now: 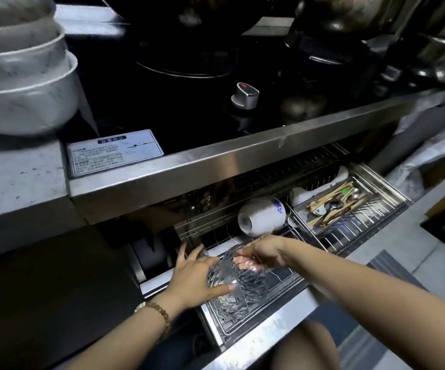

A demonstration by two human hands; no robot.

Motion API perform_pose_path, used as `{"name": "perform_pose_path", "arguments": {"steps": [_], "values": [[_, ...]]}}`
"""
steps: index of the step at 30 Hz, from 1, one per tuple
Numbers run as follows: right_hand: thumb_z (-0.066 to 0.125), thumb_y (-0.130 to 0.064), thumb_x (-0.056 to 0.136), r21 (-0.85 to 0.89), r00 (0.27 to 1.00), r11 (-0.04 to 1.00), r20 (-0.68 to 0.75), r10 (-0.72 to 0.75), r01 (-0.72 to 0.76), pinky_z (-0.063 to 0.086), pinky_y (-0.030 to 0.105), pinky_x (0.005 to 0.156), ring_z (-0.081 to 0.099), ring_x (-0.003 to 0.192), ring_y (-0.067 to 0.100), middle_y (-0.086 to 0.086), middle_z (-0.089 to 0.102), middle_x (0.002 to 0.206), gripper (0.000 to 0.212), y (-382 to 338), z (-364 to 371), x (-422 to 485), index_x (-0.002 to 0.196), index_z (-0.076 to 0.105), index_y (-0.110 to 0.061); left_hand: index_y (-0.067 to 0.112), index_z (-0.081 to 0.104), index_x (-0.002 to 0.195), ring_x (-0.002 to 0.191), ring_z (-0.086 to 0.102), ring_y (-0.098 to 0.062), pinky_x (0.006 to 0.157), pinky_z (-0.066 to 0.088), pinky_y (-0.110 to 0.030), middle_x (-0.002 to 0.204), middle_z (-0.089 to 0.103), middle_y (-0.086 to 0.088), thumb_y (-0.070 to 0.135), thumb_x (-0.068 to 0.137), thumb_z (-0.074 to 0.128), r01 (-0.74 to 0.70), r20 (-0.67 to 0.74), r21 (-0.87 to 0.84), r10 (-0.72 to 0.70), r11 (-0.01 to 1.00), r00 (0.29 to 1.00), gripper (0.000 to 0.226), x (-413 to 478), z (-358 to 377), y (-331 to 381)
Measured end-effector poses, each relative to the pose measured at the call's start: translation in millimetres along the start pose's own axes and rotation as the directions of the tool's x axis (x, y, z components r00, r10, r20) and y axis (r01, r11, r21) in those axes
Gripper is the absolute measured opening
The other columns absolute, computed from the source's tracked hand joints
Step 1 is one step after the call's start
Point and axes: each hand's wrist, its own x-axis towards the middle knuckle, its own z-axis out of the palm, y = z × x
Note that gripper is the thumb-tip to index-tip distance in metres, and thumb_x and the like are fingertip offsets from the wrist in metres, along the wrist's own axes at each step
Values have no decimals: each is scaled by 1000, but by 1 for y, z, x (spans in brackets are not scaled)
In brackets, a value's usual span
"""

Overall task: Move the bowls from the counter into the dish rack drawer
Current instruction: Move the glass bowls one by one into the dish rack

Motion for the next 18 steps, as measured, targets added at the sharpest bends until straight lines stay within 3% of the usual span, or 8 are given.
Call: {"name": "perform_pose_path", "arguments": {"steps": [4, 8, 18], "values": [[52, -17, 94, -56, 998, 998, 42, 36, -34, 46, 13, 42, 54, 49, 2, -10, 63, 47, 21, 8, 7, 8, 75, 60, -14, 29, 40, 138, 145, 12, -13, 115, -16, -43, 141, 50, 5, 91, 48, 15, 6, -13, 20, -6, 1000, 1000, 112, 0, 0, 2], [47, -13, 96, -57, 995, 997, 78, 55, -51, 50, 13, 42, 60, 40, 2, -7, 65, 47, 24, 12, 7, 13, 75, 59, -11, 30, 38, 139, 145, 14, -13, 115, -15, -44, 142, 48, 6, 92, 47, 14, 12, -14, 25, -11, 1000, 1000, 114, 0, 1, 2], [46, -16, 96, -74, 983, 994, 159, 88, -77, 54, 12, 51, 65, 49, 1, -6, 70, 56, 23, 15, 0, 20, 81, 62, -9, 38, 30, 142, 144, 15, -13, 114, -16, -44, 143, 46, 10, 91, 48, 15, 11, -5, 21, -10, 1000, 1000, 109, -1, -1, 5]]}}
